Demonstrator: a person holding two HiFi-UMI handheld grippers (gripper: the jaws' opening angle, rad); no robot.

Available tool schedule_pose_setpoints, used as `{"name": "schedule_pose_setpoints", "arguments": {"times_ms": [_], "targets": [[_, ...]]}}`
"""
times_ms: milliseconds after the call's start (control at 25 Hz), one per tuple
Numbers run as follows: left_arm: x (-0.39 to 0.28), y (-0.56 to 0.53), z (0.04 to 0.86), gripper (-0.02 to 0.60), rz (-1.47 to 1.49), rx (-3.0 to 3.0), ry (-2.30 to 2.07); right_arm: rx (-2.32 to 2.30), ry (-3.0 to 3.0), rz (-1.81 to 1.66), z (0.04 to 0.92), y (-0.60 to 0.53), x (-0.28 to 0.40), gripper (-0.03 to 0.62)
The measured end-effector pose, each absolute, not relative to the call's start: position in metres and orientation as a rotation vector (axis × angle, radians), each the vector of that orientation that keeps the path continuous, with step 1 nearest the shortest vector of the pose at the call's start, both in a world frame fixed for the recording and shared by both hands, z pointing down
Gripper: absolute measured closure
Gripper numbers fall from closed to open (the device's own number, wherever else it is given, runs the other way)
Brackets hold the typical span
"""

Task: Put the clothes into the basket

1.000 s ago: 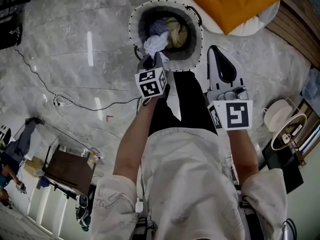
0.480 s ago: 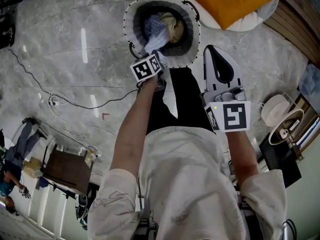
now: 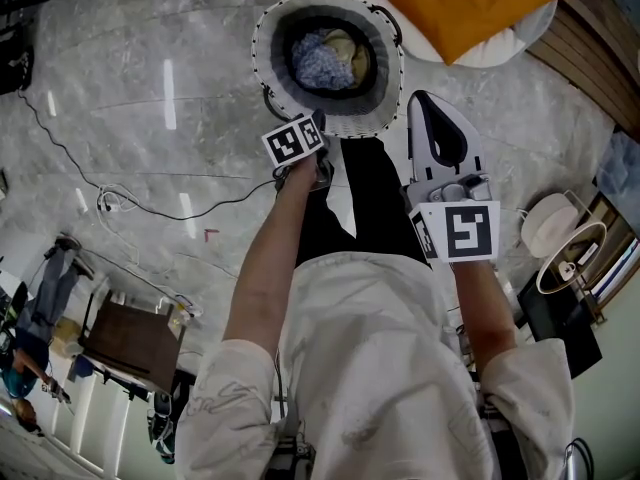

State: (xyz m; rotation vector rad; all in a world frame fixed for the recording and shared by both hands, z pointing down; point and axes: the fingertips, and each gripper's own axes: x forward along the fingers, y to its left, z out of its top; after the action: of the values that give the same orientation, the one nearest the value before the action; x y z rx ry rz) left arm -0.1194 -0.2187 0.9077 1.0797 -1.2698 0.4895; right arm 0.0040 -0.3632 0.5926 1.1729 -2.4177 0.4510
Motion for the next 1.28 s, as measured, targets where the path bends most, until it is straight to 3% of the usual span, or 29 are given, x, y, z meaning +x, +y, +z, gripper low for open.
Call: {"name": "schedule_pose_setpoints", "arguments": {"times_ms": [480,1280], "targets": [[-0.133,-0.222,0.831,0.405,0.484,1.328,-1.343,1.221,-2.434,0.360,0.550,-0.352,-0.005,0.606],[-0.148,-0.281,0.564,0.405,0.425,1.979,-1.709,1.405,-2.564,0.164,0.409,-0.335,-0.014,0.606]]}}
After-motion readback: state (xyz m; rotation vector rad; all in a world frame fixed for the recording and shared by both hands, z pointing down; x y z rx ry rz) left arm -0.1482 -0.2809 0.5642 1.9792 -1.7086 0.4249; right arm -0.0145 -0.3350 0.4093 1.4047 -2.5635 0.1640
